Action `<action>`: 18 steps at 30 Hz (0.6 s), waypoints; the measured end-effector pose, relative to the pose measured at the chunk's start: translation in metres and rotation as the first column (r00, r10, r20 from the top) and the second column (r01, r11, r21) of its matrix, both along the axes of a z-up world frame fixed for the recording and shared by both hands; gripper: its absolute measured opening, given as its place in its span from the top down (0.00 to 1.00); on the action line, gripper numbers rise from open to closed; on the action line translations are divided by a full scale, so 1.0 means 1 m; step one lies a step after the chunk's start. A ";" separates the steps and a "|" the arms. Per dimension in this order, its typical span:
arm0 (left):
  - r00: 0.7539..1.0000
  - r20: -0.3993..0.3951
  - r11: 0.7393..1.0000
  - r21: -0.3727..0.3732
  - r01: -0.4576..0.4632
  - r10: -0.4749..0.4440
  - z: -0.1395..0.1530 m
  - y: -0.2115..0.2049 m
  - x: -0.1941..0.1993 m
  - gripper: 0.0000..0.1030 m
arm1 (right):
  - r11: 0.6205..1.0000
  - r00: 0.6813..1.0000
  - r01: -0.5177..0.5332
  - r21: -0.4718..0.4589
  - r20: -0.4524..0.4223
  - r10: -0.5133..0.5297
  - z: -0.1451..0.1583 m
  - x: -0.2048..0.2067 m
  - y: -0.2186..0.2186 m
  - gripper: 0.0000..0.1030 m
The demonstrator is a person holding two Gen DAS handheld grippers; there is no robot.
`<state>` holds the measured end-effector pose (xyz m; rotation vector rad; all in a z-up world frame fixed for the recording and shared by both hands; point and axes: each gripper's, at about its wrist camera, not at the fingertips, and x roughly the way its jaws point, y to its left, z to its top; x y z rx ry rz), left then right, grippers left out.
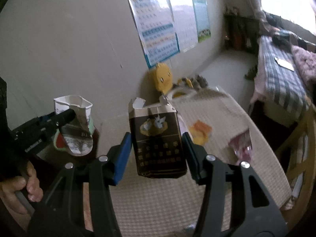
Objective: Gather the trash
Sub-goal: 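Lift the paper cup with the left tool while the right tool lifts the brown box toward the bucket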
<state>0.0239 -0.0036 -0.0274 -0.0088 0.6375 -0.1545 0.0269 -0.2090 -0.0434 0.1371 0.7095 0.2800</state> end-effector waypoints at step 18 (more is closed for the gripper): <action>0.974 0.183 0.990 0.022 -0.141 0.134 0.068 0.055 -0.019 0.77 | 0.996 0.981 -0.080 0.030 0.177 0.073 0.068 0.006 0.053 0.51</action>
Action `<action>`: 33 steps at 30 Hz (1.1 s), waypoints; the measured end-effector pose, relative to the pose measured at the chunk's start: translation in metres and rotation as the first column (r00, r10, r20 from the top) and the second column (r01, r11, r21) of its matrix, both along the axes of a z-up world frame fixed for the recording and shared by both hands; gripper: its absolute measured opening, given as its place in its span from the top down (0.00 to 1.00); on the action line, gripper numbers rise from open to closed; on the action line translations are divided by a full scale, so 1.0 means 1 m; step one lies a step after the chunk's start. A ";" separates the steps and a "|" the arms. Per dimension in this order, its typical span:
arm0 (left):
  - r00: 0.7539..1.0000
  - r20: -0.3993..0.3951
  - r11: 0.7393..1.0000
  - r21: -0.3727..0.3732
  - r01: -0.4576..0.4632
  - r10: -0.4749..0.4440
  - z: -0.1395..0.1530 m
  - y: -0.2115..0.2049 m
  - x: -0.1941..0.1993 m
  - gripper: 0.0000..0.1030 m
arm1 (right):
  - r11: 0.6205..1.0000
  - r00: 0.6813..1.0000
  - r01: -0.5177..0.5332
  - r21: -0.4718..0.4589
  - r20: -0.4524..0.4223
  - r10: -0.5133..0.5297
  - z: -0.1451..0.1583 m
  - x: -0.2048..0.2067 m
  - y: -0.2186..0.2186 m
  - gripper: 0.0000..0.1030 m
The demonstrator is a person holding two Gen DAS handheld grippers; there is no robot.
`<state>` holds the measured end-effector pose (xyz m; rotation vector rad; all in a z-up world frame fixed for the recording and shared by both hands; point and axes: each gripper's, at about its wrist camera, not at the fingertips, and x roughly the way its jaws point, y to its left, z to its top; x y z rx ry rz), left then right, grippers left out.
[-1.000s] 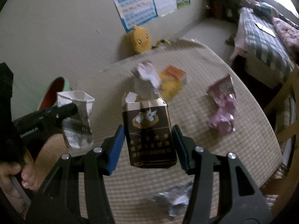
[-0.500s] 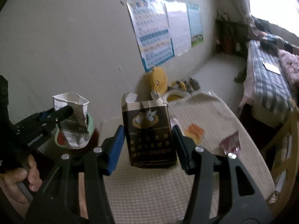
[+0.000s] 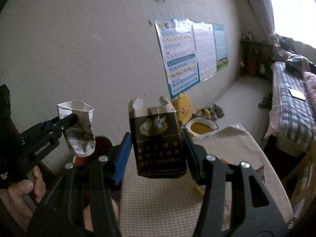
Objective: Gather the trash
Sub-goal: 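Lift the paper cup with the left tool while the right tool lifts the brown box toward the bucket, then open the left tool over the bucket while the right tool opens to drop the brown box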
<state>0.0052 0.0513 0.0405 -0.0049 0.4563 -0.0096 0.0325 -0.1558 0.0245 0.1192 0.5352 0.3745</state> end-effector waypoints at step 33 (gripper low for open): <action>0.910 -0.246 0.925 -0.096 -0.367 0.335 -0.114 0.228 0.039 0.84 | 0.951 0.923 -0.306 -0.032 -0.254 0.289 -0.078 0.094 0.217 0.50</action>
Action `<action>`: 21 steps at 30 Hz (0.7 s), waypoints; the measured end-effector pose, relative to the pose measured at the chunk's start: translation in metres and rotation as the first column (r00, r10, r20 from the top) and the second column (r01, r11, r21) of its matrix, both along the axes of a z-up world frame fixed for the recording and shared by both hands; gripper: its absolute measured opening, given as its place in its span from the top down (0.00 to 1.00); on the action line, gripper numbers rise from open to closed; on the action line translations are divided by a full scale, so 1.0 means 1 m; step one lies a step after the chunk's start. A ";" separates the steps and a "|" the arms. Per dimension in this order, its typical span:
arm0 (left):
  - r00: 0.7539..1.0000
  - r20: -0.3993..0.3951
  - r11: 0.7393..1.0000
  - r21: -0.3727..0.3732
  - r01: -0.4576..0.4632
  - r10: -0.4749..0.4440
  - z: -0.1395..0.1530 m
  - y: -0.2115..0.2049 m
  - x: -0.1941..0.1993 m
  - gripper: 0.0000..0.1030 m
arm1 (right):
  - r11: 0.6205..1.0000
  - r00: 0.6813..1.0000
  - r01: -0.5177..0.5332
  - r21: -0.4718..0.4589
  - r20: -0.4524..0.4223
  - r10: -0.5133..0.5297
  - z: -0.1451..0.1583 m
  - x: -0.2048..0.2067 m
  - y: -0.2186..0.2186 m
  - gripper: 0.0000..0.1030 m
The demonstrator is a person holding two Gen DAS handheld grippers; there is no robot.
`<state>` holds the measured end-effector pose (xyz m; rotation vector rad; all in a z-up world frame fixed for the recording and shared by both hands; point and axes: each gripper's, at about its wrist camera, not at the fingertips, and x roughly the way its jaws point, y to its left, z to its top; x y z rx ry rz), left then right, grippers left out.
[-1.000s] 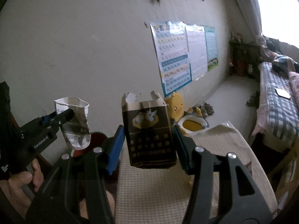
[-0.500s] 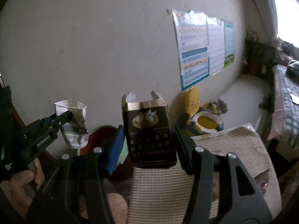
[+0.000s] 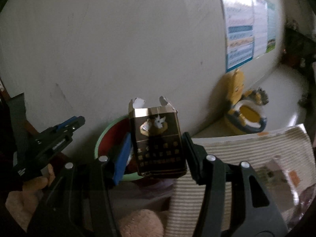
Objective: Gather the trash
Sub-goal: 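Open the left tool over the bucket while the right tool opens to drop the brown box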
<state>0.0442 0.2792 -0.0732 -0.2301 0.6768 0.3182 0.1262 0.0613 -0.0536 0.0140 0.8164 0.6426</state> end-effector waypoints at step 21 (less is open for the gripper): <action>0.996 -0.012 0.996 -0.033 -0.084 0.084 -0.014 0.026 -0.014 0.78 | 0.981 0.964 -0.176 -0.086 -0.215 0.154 -0.088 0.051 0.120 0.50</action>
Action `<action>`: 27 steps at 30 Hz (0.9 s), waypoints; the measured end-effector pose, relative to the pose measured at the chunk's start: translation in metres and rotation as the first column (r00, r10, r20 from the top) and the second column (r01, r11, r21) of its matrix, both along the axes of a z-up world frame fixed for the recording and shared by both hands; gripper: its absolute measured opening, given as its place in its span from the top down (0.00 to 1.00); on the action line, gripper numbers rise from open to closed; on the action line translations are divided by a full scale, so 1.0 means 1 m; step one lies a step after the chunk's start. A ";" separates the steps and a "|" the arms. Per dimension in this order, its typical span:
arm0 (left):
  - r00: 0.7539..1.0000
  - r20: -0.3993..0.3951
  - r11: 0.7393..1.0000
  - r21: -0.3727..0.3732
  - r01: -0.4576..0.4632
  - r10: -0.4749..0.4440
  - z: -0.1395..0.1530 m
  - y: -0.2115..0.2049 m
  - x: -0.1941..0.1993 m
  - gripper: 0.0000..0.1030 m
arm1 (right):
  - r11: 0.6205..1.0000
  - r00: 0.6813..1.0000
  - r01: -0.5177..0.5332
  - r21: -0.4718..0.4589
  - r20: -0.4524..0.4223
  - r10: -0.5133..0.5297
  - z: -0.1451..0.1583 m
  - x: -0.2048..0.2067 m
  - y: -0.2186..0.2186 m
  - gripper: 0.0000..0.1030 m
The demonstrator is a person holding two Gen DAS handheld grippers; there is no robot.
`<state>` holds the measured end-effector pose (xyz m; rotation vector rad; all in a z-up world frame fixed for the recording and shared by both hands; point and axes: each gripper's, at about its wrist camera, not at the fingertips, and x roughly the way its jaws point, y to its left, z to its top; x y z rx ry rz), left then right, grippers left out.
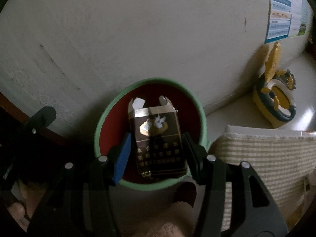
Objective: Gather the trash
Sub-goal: 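Open the left tool over the bucket while the right tool opens to drop the brown box, then move both open tools back from the bucket to the table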
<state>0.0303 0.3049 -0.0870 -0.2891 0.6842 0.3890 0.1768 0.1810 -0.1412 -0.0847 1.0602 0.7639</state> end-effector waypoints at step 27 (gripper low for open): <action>0.997 0.044 0.998 0.032 0.058 -0.060 0.030 -0.046 -0.012 0.71 | 0.994 0.966 0.102 0.045 0.234 -0.109 0.073 -0.066 -0.107 0.36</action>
